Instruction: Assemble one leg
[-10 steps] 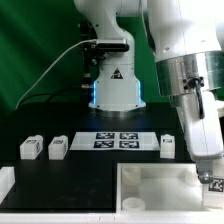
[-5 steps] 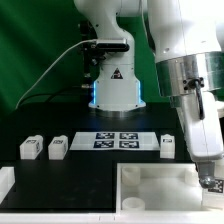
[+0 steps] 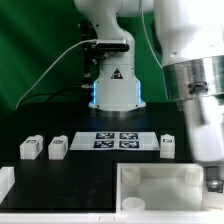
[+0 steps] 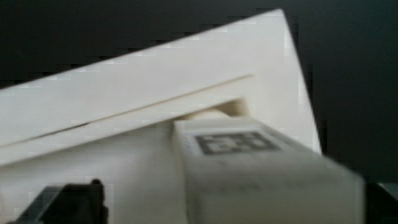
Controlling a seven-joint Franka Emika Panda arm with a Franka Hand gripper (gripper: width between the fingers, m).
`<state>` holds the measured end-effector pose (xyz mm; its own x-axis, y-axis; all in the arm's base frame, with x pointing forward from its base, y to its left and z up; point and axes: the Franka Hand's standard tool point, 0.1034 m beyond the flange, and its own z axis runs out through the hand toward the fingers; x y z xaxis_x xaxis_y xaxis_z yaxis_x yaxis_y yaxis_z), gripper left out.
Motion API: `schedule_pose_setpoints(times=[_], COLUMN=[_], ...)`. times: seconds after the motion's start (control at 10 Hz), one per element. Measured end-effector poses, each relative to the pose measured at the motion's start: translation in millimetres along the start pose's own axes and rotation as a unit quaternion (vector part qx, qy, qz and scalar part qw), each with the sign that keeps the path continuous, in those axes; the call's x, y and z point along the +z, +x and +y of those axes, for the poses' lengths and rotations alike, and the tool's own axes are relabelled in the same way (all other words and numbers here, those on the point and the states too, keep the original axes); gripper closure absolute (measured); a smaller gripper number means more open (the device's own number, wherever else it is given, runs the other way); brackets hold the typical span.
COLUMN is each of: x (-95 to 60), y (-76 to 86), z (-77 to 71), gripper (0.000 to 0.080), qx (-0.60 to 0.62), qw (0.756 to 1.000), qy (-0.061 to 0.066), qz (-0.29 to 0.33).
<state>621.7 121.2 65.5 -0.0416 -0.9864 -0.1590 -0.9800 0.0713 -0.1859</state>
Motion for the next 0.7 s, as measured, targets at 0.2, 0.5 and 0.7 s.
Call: schedule_pose_setpoints(times=[0.2, 0.5, 0.7], x=[-6.4, -5.1, -4.3], y=[-14.0, -12.0, -1.0], z=[-4.8, -4.3, -5.6], gripper=[0.0151, 0.0151, 0.0151], qx=[-0.215, -0.347, -0.484], qw=[0.976, 0.938, 0.875], qy=[-0.022, -0.015, -0.035], qz=[-0.007, -0.005, -0.005])
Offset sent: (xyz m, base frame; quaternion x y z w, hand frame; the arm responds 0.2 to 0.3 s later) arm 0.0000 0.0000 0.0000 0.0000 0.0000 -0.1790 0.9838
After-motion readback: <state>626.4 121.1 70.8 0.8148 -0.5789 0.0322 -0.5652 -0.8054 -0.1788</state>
